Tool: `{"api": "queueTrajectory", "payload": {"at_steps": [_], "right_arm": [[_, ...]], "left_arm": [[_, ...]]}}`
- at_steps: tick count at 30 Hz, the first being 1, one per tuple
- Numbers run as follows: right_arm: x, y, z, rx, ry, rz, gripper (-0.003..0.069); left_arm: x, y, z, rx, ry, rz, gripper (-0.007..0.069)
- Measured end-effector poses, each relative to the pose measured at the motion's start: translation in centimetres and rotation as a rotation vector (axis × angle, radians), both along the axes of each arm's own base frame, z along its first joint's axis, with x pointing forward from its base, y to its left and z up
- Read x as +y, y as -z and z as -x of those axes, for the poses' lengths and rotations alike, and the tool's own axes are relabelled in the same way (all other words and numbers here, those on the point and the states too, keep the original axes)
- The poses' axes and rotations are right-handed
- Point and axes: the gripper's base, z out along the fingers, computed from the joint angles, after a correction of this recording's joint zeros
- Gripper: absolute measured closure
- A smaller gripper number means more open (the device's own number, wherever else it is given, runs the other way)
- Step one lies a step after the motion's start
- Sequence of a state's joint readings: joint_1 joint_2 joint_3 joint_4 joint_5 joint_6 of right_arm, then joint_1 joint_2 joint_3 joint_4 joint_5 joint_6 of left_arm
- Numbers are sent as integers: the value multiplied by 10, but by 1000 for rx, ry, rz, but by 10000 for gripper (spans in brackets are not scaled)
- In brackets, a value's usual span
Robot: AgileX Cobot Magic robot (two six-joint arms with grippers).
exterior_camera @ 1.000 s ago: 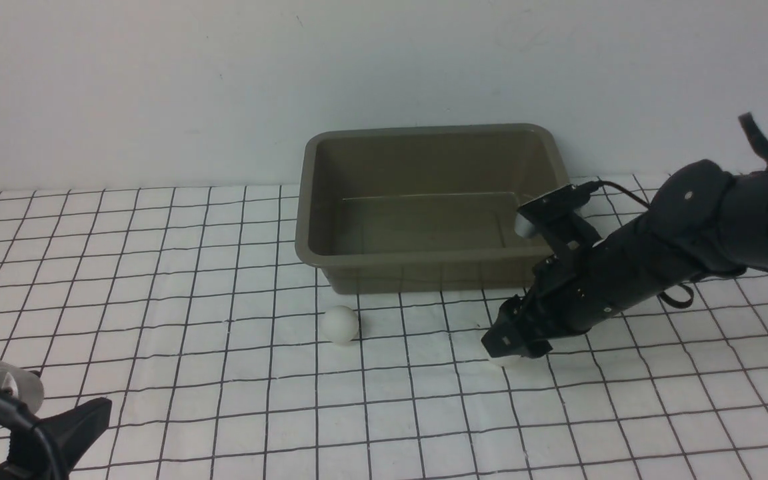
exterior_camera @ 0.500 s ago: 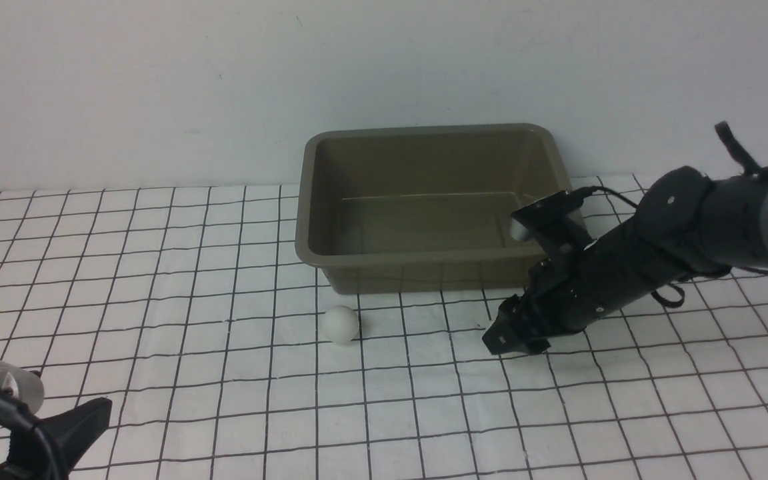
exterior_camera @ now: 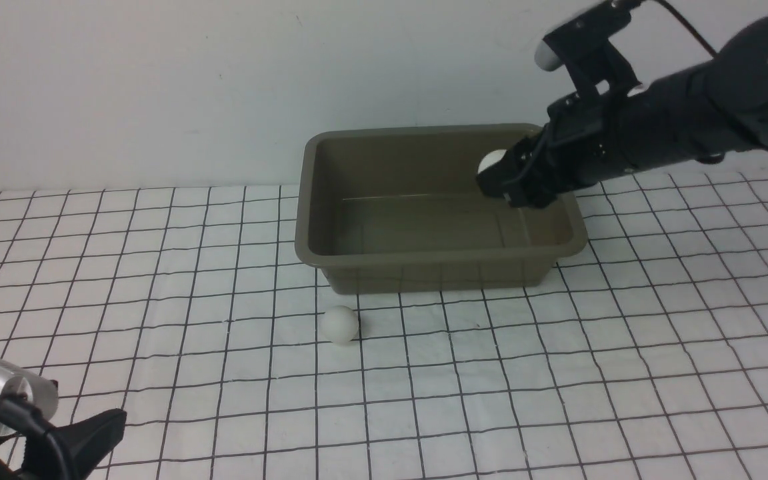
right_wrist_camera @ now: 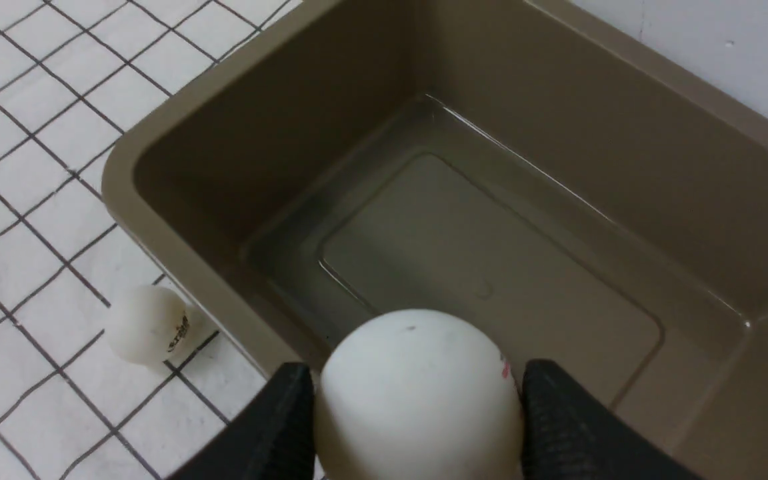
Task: Put the table tennis balls into the box on the white checkered tablecloth.
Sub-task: 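Release the ping pong ball into the bin and lift the gripper away, then reach for and grasp a ping pong ball on the table beside the basket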
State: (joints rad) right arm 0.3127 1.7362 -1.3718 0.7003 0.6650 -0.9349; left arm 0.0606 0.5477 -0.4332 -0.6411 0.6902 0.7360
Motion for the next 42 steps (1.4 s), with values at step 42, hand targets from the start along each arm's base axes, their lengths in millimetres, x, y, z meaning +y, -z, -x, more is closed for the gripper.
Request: {"api": "queueTrajectory", "payload": {"at_steps": [42], "right_arm": [[-1, -35, -9, -138, -10, 31, 89]], "left_arm": [[-92, 94, -213, 344, 170, 52, 163]]}}
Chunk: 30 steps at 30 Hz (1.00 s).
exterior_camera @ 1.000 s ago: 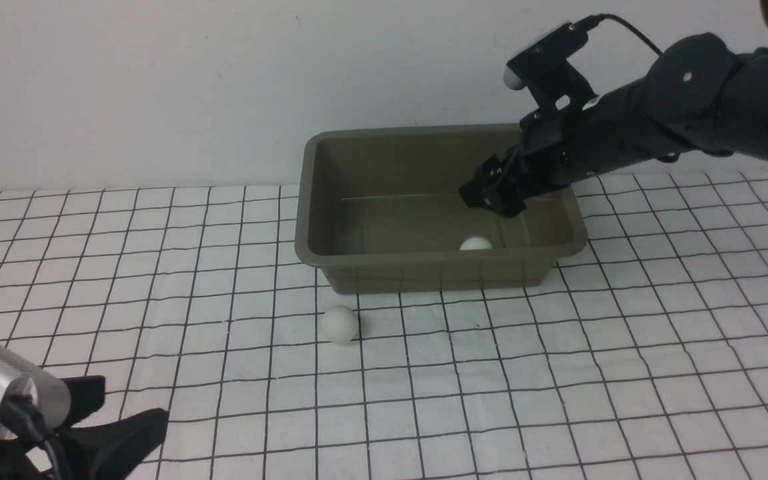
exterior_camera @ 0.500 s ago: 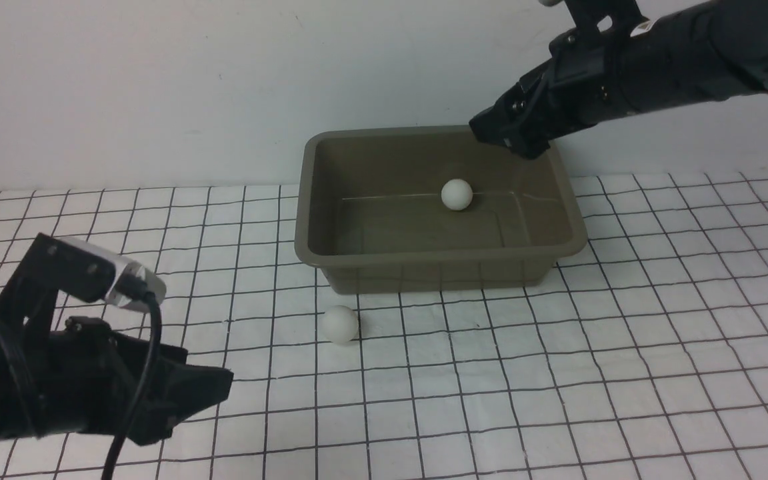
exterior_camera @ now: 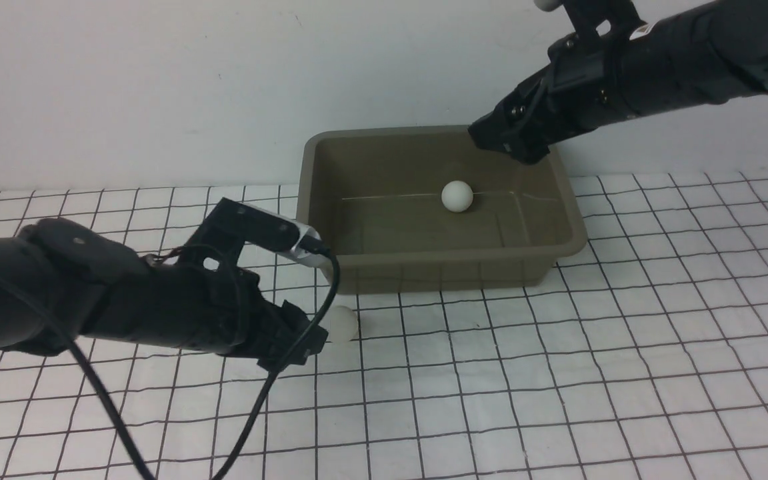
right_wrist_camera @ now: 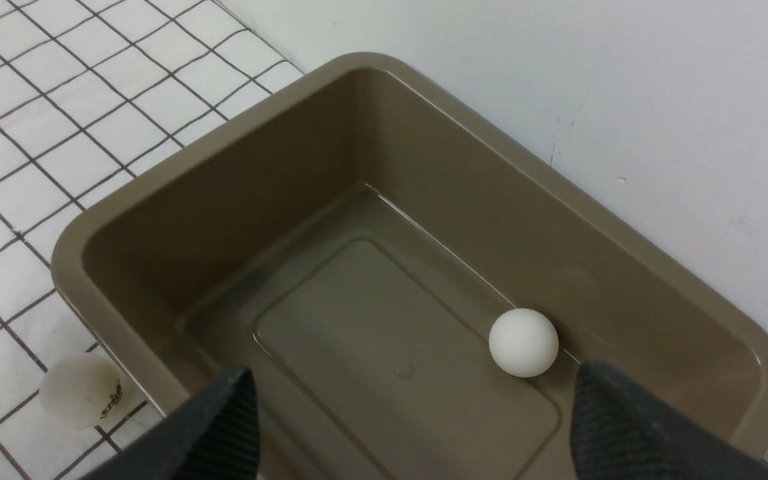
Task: Put the table tennis balls into the box on the white checkered tablecloth.
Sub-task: 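Reach for and grasp a ping pong ball on the table beside the basket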
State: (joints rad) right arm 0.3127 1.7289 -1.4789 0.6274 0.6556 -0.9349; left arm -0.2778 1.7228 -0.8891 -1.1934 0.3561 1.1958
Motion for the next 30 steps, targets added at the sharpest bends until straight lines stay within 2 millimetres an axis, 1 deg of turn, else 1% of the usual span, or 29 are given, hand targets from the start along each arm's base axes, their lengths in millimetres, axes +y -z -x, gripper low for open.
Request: {"api": "queueTrajectory", "payload": {"at_steps": [3, 6, 9, 12, 15, 21, 26, 28, 29, 30], "right_arm": [[0, 0, 0, 3, -4, 7, 89], [0, 1, 1, 5, -9, 16, 90], [0, 1, 1, 5, -11, 20, 90], [0, 1, 1, 5, -11, 20, 90], [0, 1, 1, 5, -11, 21, 90], [0, 2, 1, 11, -16, 25, 90], [0, 3, 2, 20, -23, 30, 90], [0, 3, 3, 24, -26, 31, 90], [0, 3, 3, 25, -26, 31, 90], [0, 3, 3, 26, -27, 31, 90]], "left_arm": [[-3, 4, -10, 3, -7, 6, 137], [-7, 8, -16, 5, -1, 6, 134], [-14, 14, -18, 2, 17, -7, 132], [-28, 24, -19, -5, 33, -30, 132], [-32, 29, -20, -10, 30, -50, 132], [-32, 41, -27, -6, -10, -77, 132], [-30, 45, -32, -16, -43, -95, 133], [-31, 46, -34, -17, -51, -95, 144], [-31, 47, -36, -15, -58, -93, 169], [-31, 48, -36, -13, -61, -92, 179]]}}
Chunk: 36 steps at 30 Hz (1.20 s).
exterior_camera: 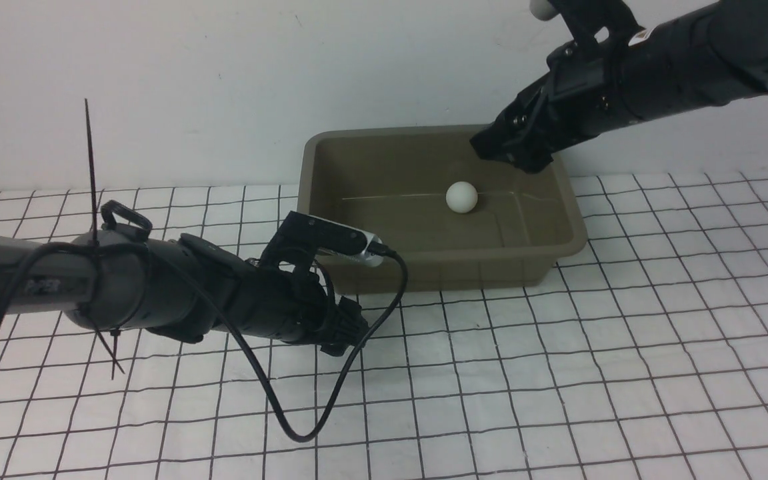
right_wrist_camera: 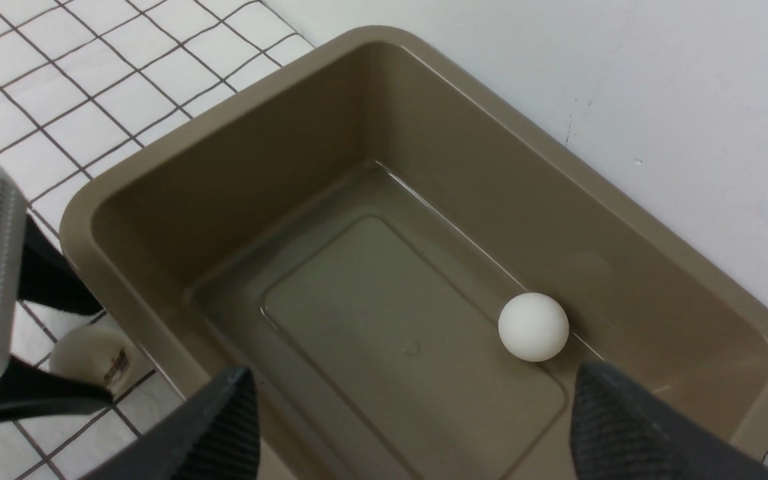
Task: Put the table tennis balls into the box on the white checkered tablecloth.
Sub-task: 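Reach for and grasp a ping pong ball on the table beside the basket, then drop the ball into the bin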
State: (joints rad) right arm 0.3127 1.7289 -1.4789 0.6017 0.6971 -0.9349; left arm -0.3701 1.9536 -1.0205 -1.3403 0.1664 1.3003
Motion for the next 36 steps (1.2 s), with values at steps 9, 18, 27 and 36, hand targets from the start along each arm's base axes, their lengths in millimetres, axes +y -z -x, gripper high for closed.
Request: {"api": "queueTrajectory", "payload": {"at_steps": [9, 18, 27, 36], "right_arm": [[0, 0, 0, 2, -1, 0, 90], [0, 0, 0, 1, -2, 1, 90], [0, 0, 0, 1, -3, 2, 90], [-4, -11, 1, -71, 15, 24, 90]], "left_arm": [[-1, 3, 0, 20, -8, 20, 279], [-10, -37, 10, -28, 101, 122, 279], [-13, -98, -6, -301, 242, 70, 279], [-29, -70, -53, -361, 286, 9, 183]]}}
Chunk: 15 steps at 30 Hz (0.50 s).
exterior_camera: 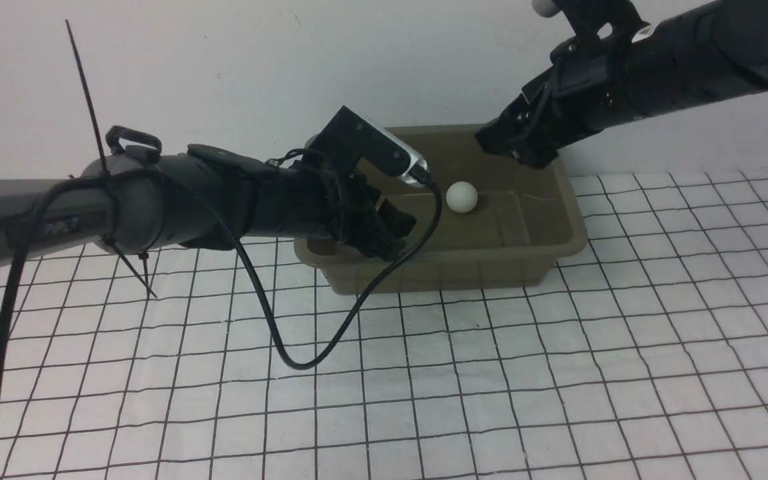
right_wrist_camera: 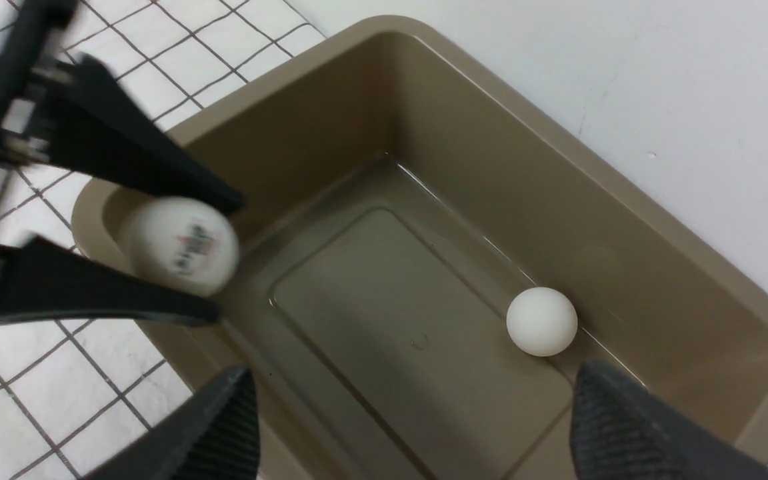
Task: Put the table tennis balls into the box on the white checkered tablecloth.
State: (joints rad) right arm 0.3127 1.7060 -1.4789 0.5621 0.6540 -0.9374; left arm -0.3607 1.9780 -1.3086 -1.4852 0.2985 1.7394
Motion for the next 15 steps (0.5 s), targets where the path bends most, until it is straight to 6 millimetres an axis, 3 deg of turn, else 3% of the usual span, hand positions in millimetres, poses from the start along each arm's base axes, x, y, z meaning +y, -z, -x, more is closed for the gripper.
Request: {"api": "queueTrajectory", "payload": {"at_steps": [2, 5, 8, 10, 11, 14, 15], "right_arm": [[-3, -13, 6, -36, 2, -3, 90], [-8, -41, 23, -102, 5, -26, 90], [-14, -64, 40, -152, 9, -39, 90], [-22, -85, 60, -195, 19, -39, 90], [-23, -87, 62, -198, 21, -39, 90], [-44, -111, 107, -238, 79, -13, 90], [-45, -112, 110, -240, 83, -11, 90]], "left_arm": [[2, -4, -2, 1, -53, 23, 115], [7, -18, -1, -37, -95, 20, 84], [11, -30, 1, -70, -129, 15, 81], [20, -56, 14, -122, -167, 24, 95], [20, -56, 14, -122, -167, 24, 95], [31, -86, 36, -180, -200, 47, 136], [31, -86, 37, -178, -200, 45, 136]]}}
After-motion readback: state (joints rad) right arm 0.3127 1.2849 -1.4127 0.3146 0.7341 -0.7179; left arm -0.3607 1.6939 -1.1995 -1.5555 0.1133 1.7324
